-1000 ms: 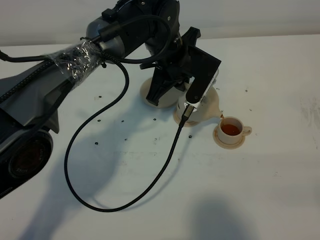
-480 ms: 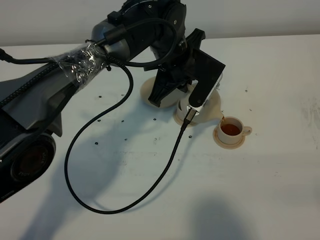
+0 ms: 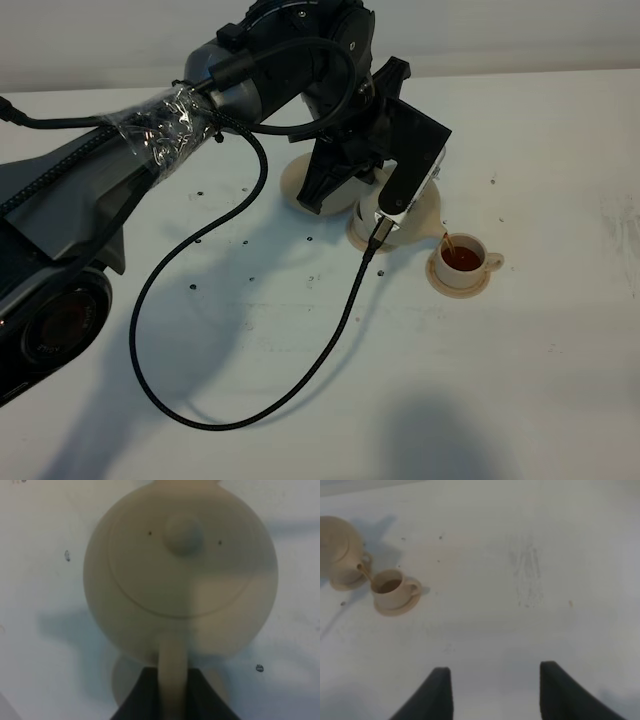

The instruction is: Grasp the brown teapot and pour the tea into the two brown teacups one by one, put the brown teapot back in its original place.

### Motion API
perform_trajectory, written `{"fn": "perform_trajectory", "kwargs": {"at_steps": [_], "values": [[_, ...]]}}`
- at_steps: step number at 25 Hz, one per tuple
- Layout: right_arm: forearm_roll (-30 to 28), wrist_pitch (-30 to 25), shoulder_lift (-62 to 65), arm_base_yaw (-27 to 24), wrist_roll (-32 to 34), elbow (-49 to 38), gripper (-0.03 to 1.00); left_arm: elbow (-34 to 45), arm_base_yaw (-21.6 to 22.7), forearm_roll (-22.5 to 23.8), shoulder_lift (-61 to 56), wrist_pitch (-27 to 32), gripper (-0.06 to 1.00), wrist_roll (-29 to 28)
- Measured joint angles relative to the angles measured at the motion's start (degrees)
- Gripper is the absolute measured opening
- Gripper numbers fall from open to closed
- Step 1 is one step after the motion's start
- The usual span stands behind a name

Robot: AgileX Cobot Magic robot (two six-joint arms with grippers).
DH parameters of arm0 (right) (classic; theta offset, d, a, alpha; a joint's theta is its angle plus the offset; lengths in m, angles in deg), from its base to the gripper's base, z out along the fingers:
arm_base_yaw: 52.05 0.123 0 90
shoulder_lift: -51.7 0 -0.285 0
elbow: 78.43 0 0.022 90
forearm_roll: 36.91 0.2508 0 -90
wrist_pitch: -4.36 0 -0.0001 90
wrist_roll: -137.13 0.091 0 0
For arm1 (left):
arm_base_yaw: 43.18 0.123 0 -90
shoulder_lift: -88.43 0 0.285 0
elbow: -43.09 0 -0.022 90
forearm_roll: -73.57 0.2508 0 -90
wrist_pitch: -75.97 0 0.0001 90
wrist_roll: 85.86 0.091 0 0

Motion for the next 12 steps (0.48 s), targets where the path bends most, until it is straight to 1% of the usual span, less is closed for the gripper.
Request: {"fn": "perform_trajectory", "kwargs": {"at_steps": [12], "values": [[0.0, 0.0, 0.0, 0.0, -0.1, 0.0, 0.41, 0.0, 0.0, 0.4, 0.0, -0.1, 0.08, -0.5]]}}
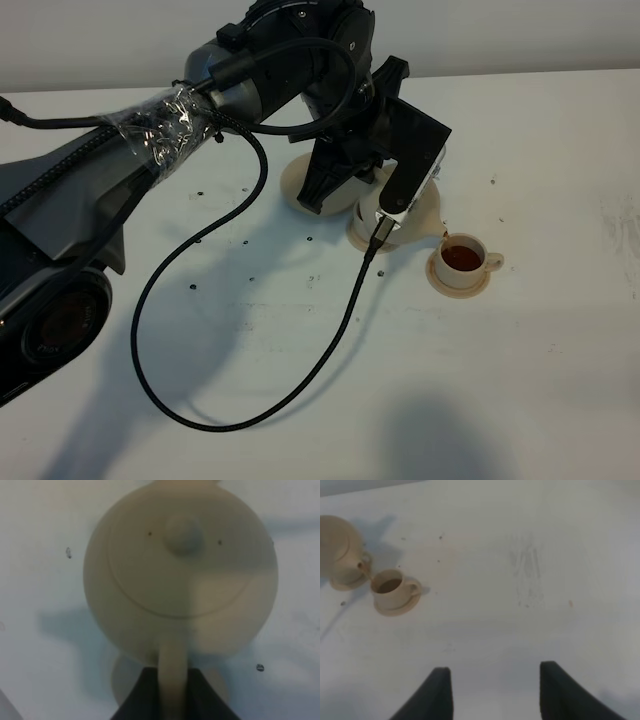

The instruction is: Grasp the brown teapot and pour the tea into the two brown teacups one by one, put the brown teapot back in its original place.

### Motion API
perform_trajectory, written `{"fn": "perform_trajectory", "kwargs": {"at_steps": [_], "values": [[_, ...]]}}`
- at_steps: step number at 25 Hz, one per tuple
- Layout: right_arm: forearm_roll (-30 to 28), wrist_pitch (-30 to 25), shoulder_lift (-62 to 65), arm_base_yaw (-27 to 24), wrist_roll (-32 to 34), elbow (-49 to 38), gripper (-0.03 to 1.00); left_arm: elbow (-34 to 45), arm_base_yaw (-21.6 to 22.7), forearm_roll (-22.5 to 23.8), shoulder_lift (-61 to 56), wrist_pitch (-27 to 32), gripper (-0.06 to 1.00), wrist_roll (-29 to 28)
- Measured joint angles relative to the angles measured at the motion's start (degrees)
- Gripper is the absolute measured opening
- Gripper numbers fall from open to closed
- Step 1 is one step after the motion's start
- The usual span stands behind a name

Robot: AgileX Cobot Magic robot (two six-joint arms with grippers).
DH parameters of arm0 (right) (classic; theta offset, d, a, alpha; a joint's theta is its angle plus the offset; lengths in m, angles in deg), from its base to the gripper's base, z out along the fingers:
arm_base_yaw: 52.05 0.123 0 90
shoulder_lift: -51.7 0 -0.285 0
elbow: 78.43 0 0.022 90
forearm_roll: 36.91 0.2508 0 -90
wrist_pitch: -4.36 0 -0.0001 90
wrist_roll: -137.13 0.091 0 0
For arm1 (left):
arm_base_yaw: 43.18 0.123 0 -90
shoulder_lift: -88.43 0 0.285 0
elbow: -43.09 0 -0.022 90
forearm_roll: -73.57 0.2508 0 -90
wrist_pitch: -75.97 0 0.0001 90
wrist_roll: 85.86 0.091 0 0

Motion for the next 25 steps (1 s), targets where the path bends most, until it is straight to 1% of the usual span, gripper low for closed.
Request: {"fn": "perform_trajectory", "kwargs": {"at_steps": [13, 19, 25], "values": [[0.0, 0.0, 0.0, 0.0, 0.0, 0.0, 0.41, 0.0, 0.0, 0.0, 0.0, 0.0, 0.08, -0.1], [0.0, 0.0, 0.0, 0.0, 0.0, 0.0, 0.41, 0.0, 0.0, 0.0, 0.0, 0.0, 0.08, -1.5], [0.0, 0.0, 0.0, 0.0, 0.1, 0.0, 0.41, 0.0, 0.0, -3.4, 0.0, -0.7, 0.08, -1.6]]}}
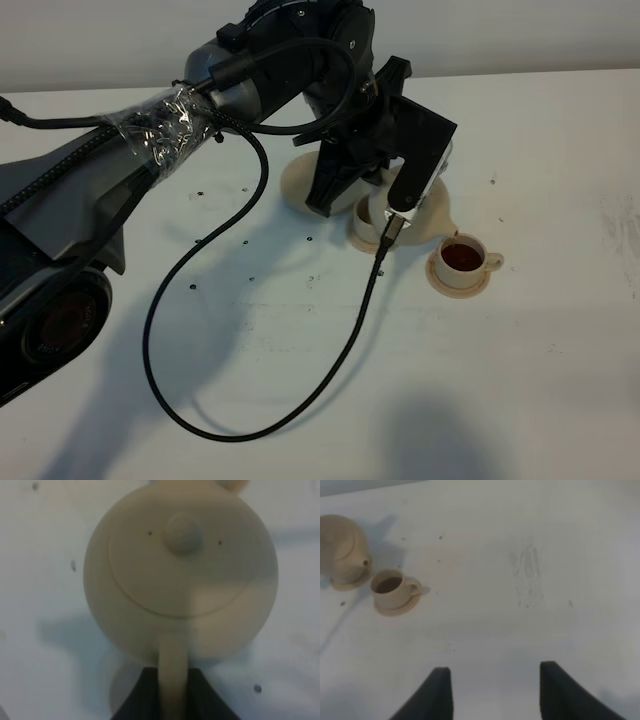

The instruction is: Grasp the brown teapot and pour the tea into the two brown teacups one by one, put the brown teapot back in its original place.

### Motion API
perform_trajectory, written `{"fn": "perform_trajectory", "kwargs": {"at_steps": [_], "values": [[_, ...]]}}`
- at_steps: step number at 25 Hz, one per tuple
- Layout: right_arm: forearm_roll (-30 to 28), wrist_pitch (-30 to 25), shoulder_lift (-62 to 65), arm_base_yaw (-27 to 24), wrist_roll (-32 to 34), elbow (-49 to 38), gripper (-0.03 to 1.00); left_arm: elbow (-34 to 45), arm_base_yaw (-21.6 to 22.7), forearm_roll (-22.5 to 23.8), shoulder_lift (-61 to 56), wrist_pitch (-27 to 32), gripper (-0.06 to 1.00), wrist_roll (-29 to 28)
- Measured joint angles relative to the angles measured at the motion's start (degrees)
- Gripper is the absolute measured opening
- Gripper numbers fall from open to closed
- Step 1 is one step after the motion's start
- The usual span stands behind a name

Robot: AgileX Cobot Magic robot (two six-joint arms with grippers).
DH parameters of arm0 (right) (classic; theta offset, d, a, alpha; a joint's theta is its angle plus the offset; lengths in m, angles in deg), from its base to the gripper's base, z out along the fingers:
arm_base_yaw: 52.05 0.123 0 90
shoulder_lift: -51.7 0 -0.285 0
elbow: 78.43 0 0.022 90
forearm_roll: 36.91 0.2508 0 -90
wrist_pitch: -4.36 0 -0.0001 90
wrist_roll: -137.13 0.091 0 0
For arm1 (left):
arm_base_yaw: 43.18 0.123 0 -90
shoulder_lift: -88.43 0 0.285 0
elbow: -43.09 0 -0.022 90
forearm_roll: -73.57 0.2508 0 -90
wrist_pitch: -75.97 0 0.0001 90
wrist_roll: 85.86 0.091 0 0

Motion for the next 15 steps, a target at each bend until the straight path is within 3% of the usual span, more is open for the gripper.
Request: {"fn": "perform_trajectory", "kwargs": {"at_steps": [4, 15], "values": [[0.0, 0.0, 0.0, 0.0, 0.0, 0.0, 0.41, 0.0, 0.1, -2.6, 0.0, -0.5, 0.08, 0.0], [0.0, 0.0, 0.0, 0.0, 0.0, 0.0, 0.41, 0.0, 1.5, -4.5, 0.0, -0.5, 0.08, -0.9]]}}
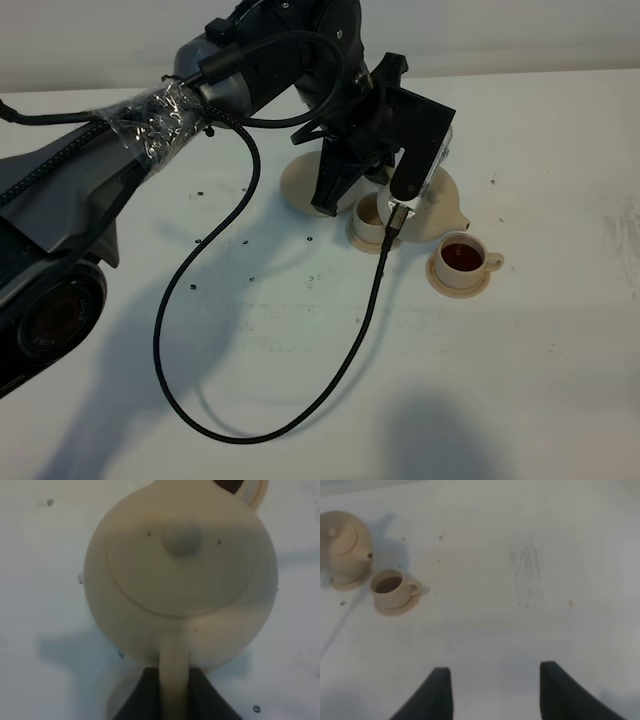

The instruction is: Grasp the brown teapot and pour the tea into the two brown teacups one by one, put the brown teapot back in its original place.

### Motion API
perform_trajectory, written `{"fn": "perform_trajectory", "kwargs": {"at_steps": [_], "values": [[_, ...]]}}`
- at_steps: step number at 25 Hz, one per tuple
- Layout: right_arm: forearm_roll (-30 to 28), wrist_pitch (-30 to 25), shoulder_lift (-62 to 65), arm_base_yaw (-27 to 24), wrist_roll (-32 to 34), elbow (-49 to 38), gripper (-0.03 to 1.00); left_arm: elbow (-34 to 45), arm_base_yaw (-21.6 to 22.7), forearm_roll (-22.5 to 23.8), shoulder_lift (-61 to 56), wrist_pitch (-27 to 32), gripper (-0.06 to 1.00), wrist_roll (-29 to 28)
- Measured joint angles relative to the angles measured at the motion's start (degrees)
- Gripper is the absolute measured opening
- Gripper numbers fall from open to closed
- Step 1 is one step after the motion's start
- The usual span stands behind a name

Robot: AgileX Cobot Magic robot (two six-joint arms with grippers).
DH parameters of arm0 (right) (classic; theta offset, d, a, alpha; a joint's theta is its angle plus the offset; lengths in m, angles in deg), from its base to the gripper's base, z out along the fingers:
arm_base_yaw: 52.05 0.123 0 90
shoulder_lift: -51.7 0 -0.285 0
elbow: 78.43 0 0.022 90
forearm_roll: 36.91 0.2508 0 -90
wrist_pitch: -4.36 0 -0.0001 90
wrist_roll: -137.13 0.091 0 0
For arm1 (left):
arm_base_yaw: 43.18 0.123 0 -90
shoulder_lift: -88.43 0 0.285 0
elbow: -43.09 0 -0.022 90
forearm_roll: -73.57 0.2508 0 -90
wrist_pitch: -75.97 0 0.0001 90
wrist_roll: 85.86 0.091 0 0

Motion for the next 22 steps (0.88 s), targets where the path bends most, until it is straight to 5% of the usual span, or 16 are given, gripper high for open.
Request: {"fn": "perform_trajectory", "kwargs": {"at_steps": [22], "values": [[0.0, 0.0, 0.0, 0.0, 0.0, 0.0, 0.41, 0.0, 2.6, -6.1, 0.0, 1.2, 0.08, -0.2]]}}
